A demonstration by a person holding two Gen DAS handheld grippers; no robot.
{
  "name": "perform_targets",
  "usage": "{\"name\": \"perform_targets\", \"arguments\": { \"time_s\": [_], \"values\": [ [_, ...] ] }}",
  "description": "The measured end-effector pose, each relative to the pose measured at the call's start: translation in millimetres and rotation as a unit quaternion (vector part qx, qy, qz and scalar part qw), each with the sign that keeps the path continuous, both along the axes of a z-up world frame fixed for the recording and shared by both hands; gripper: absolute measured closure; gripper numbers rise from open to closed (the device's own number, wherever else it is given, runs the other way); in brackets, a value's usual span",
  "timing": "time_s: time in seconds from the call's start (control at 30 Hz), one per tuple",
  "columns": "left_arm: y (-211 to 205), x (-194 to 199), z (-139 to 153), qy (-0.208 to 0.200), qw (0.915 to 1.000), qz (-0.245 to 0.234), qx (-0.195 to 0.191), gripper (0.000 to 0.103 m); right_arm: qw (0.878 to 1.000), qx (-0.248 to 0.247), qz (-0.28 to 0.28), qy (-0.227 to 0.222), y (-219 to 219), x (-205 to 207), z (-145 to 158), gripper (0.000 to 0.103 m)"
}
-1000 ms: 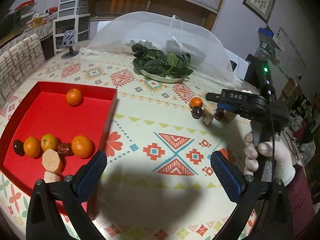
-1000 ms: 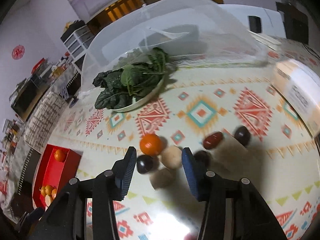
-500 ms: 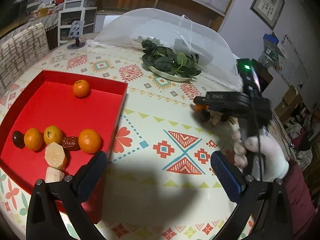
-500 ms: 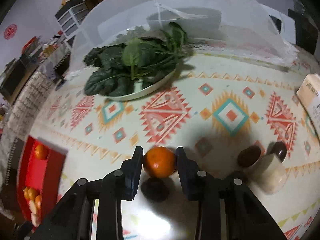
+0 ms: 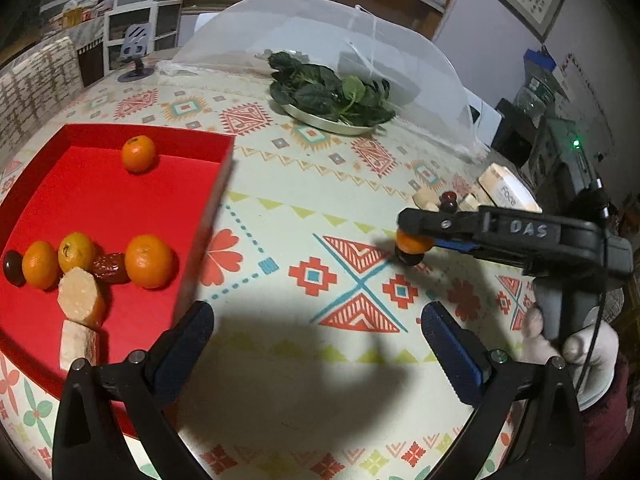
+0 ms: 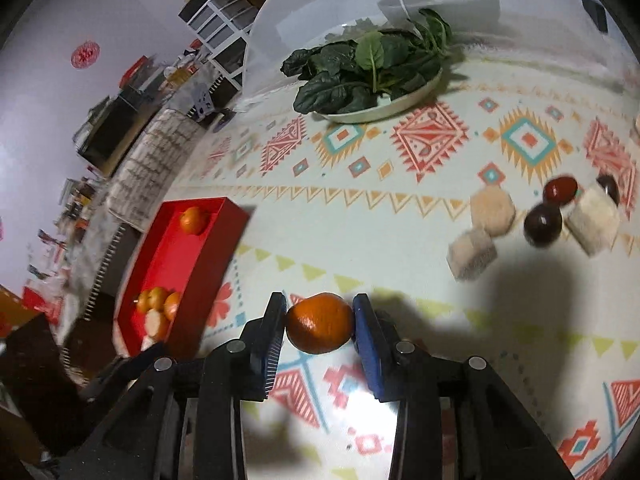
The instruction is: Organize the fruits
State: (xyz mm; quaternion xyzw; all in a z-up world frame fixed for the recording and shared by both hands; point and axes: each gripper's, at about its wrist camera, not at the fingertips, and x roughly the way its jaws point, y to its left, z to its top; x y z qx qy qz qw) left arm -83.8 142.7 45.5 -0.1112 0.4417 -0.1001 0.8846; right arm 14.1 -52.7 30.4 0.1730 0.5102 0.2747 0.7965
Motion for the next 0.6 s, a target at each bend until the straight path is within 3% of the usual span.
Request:
{"name": "perform_targets", "arguments": {
  "time_s": [0.27,0.43,0.5,0.6],
  "values": [
    [-7.5,4.2,-8.6,0.009,0.9999,-0.007,0.008,0.0,0.998,0.024,-0.054,-0.024,-50.2,-13.1,10.2,0.064],
    [-17.4,7.4,-15.8,0.013,0.9997,-0.019,0.012,0.0,0.992,-0.005,-0.116,-0.048,-89.7,-13.2,13.7,0.064],
    [-21.6,8.3,-20.1,0.005,0.9995,-0.03,0.01,0.0,0.99,-0.002,-0.138,-0.043,-104.0,-8.7,9.4,0.064],
    [-27.8,7.6,-24.6,-0.021,0.9984,-0.033,0.041,0.0,0.988,-0.003,-0.148,-0.036,-110.8,-5.7,2.6,0.064]
  ]
}}
